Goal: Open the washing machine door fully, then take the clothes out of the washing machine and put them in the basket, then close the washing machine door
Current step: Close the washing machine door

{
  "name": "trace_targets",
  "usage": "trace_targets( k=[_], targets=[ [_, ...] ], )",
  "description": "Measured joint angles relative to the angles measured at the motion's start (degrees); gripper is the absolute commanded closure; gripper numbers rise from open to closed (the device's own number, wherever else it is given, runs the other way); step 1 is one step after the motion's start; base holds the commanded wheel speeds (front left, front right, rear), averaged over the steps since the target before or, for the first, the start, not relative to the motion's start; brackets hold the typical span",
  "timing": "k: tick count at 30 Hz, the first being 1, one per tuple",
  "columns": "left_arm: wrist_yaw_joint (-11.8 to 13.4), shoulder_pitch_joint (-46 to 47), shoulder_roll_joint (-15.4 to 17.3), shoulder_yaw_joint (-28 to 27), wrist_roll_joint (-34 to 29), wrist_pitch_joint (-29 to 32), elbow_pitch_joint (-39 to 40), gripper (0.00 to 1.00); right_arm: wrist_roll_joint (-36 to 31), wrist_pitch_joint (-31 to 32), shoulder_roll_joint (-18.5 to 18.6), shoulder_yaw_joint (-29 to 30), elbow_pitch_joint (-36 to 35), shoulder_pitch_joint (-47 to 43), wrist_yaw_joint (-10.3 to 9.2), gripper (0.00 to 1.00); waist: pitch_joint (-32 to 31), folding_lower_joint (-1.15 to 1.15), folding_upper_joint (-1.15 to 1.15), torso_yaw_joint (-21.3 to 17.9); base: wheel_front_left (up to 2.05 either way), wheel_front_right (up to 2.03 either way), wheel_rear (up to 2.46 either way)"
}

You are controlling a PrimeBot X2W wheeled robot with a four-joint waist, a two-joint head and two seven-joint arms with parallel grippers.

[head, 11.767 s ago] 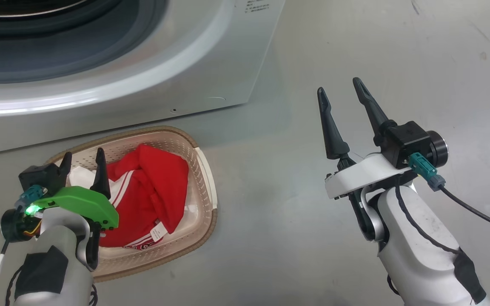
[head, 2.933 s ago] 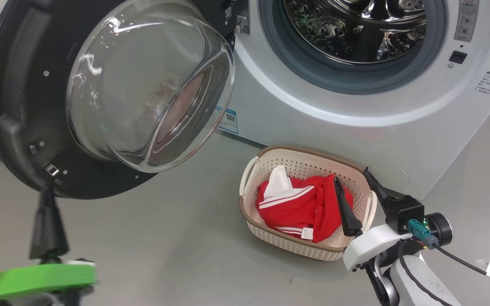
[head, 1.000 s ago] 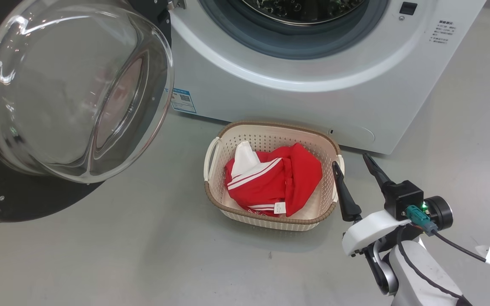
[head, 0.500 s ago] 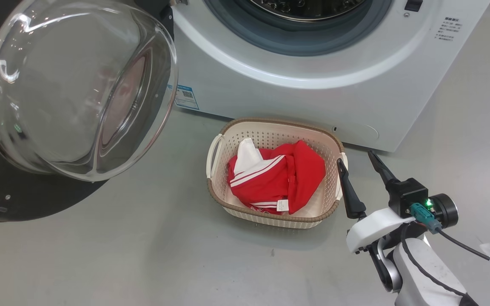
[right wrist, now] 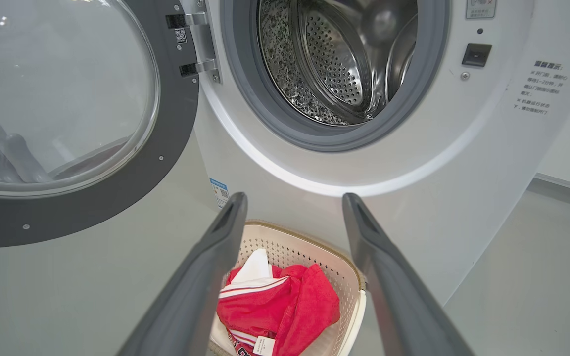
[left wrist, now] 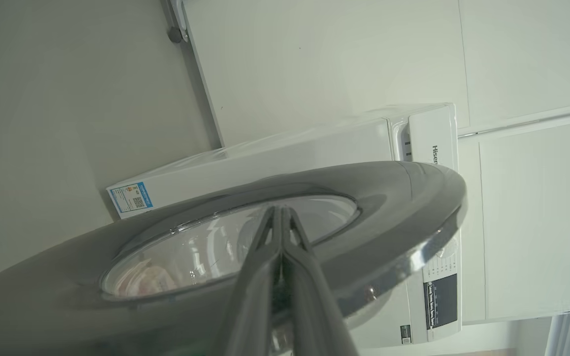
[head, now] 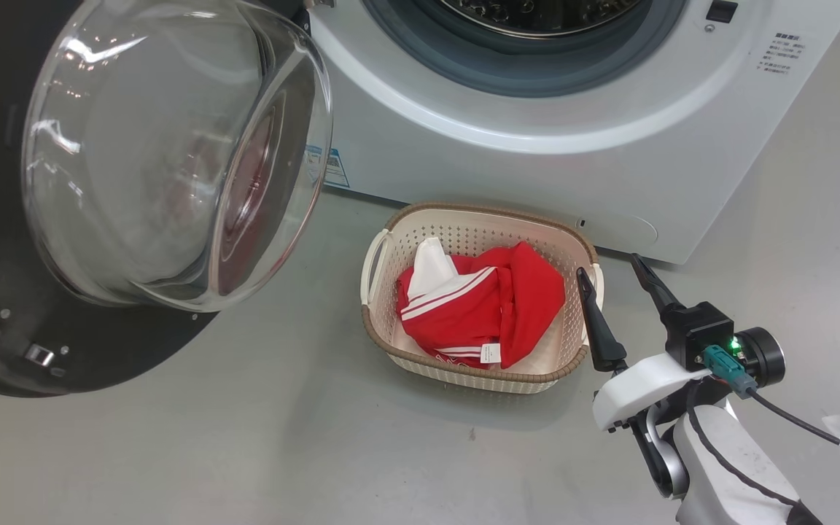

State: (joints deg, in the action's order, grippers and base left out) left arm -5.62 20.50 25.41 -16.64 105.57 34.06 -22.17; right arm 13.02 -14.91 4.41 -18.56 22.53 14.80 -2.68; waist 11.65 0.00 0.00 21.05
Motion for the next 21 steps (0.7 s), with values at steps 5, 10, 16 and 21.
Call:
trace_targets(
  k=[5,10,16,21],
  targets=[
    [-0.56,-1.16,-1.03,1.14,0.63,3.03,1.91,1.00,-0.01,0.00,0.00,0.03,-0.07,0.00,0.00,0.00,-0.04,0.00,0.00,0.00,0.00,0.00,0.00],
    [-0.82,-2.13,-2.05,1.92,1.44,5.45,4.19,1.00,-0.11,0.00,-0.02,0.01,-0.19,0.00,0.00,0.00,-0.09,0.00,0.00,-0.19,0.00,0.00,0.00],
    [-1.22,-3.33,-4.08,2.63,4.99,10.03,8.38,1.00,-0.52,-0.01,-0.08,0.04,-0.22,0.05,0.00,0.00,-0.01,0.00,0.00,-1.03,0.00,0.00,0.00],
    [-1.24,-4.40,-4.83,3.70,6.92,13.27,12.27,1.00,-0.52,-0.01,-0.12,0.07,-0.26,0.12,0.00,0.00,0.14,0.00,0.00,-2.12,0.00,0.00,0.00]
  ],
)
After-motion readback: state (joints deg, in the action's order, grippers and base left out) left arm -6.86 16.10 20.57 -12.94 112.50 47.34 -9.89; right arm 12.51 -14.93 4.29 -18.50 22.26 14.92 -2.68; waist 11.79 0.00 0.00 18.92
